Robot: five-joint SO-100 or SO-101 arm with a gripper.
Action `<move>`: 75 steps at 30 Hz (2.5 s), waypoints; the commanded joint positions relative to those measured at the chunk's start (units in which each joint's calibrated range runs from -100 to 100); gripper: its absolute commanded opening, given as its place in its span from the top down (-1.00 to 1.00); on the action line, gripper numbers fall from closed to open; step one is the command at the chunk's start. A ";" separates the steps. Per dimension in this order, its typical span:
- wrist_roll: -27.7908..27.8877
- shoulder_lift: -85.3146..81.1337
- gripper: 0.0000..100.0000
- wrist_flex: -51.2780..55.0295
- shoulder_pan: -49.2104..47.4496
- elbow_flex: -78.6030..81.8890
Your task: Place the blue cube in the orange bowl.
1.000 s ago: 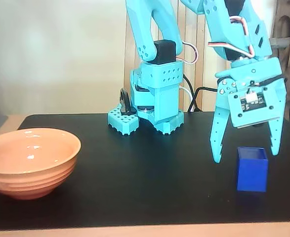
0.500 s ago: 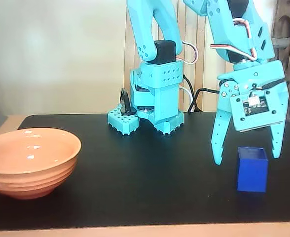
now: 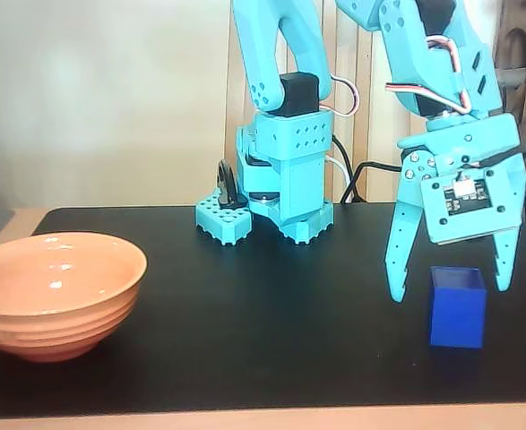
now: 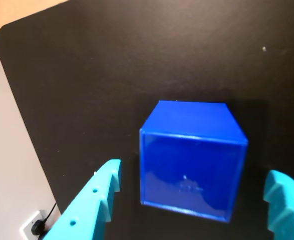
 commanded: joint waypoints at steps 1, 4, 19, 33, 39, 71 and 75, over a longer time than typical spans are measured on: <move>-0.03 1.02 0.37 -1.65 1.60 -6.98; -0.03 1.53 0.37 -1.65 1.71 -7.07; -0.24 5.02 0.37 -1.65 0.90 -7.89; -0.08 6.04 0.37 -1.65 0.90 -9.07; -0.03 6.13 0.37 -1.65 0.90 -8.98; 0.13 7.24 0.69 -1.74 1.00 -9.16; 0.13 7.15 0.72 -1.74 1.10 -9.16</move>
